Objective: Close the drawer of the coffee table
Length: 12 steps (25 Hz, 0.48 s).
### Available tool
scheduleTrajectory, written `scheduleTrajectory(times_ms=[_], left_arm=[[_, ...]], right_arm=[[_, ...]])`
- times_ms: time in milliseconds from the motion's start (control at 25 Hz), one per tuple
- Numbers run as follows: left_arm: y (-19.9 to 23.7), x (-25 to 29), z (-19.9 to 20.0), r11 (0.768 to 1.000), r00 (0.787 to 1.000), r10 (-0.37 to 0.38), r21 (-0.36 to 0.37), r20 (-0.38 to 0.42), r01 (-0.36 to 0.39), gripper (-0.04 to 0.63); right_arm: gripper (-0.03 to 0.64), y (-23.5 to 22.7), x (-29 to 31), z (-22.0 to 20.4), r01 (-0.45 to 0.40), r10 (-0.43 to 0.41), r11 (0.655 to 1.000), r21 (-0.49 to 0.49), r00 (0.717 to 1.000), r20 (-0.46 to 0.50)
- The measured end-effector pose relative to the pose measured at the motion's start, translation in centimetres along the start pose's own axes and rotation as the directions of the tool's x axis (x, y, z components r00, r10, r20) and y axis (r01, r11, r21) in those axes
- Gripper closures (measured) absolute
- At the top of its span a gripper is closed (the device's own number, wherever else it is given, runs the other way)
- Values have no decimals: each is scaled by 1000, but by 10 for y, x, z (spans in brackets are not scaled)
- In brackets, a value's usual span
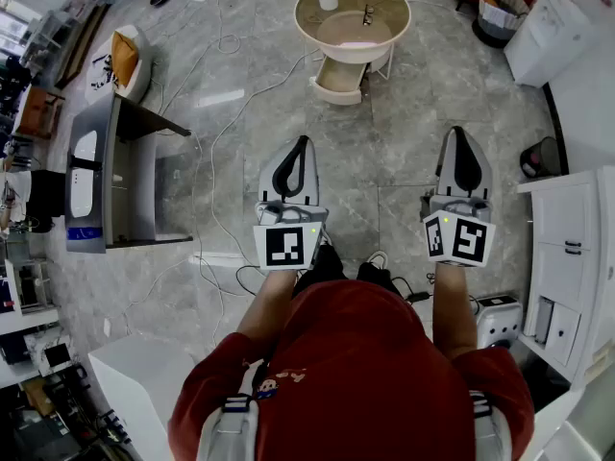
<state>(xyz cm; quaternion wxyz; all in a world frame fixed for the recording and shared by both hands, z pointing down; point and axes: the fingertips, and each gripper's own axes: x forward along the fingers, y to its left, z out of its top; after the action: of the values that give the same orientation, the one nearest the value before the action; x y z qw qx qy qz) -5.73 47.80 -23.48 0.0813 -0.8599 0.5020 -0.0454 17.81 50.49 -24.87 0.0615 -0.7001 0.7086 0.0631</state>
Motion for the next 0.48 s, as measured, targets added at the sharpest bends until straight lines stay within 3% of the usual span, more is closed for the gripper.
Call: scheduleTrajectory(times_ms=[320, 480], left_arm=[[-2, -9, 15, 999, 998, 39, -23, 56, -37, 588], [12, -16, 13, 999, 998, 45, -15, 41, -44, 588]], right_arm=[[595, 4, -12, 9, -6, 6, 1000, -11, 1000, 5], [595, 21, -8, 2, -18, 18, 1000, -4, 1000, -7]])
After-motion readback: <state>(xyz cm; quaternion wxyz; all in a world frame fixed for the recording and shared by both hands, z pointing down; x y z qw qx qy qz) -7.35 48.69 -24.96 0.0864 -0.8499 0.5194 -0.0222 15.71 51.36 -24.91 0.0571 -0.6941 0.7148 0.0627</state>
